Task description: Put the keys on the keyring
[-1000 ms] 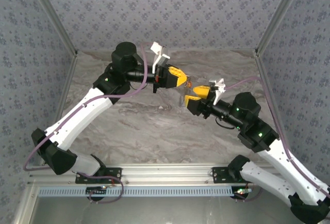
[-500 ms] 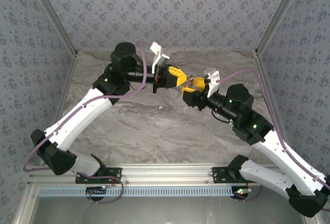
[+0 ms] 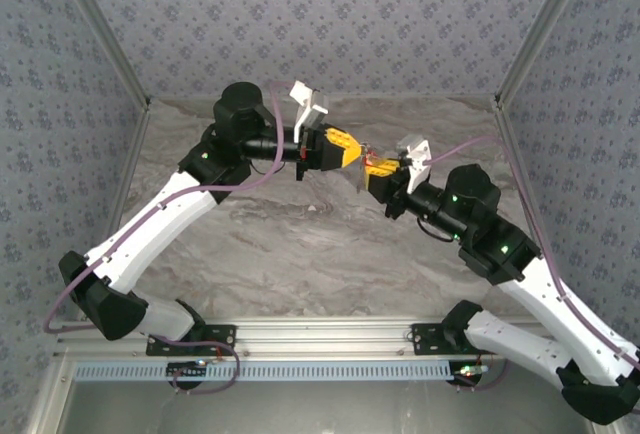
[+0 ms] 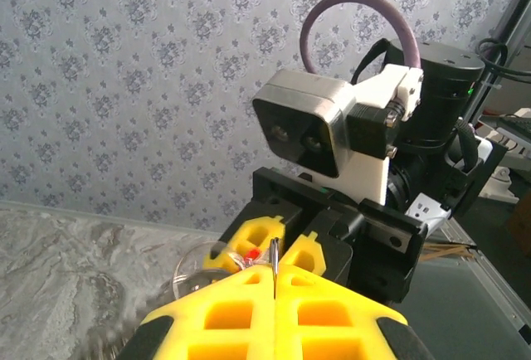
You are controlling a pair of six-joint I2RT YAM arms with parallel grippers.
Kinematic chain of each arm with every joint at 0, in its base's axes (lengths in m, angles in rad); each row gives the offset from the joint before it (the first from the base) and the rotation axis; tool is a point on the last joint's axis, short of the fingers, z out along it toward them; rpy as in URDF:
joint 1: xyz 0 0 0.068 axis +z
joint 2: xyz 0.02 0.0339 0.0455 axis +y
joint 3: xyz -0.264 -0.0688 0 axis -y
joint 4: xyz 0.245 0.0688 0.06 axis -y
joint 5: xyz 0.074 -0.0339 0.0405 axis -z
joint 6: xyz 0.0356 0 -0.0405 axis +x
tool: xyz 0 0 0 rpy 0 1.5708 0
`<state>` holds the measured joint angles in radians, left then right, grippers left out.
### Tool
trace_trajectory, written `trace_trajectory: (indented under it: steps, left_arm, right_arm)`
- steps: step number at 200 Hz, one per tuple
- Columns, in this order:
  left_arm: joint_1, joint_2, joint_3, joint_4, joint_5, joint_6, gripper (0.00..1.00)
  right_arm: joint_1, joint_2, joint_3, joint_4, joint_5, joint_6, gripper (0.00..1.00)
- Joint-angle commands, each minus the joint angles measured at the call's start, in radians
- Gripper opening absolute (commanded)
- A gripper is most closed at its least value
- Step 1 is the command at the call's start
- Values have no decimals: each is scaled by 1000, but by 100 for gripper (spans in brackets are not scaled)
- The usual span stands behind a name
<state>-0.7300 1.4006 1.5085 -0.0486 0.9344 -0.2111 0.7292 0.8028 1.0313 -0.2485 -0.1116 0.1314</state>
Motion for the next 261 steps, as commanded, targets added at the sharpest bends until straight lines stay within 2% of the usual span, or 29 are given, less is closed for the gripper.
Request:
trace_trajectory:
  steps: [1,31,109,187,261]
  left_arm:
    - [-9,-29,-8,27,8,2,0]
    - [-7,-28,-11,26,4,1,0]
    - [-7,-28,-11,22,6,6,0]
    - [-7,-28,-16,22,14,8,0]
    - [-6,-31,-16,21,9,9,0]
  right_arm:
    - [0,-31,41,-52,-23,-27,7]
    - [-2,-52,41,-79,-27,-35,0]
    - [-10,-21,108,-152,-31,-63,0]
    - [-19,91,252,-214,-60,-97,0]
    - [-29,41,186,-223,-40,-81,0]
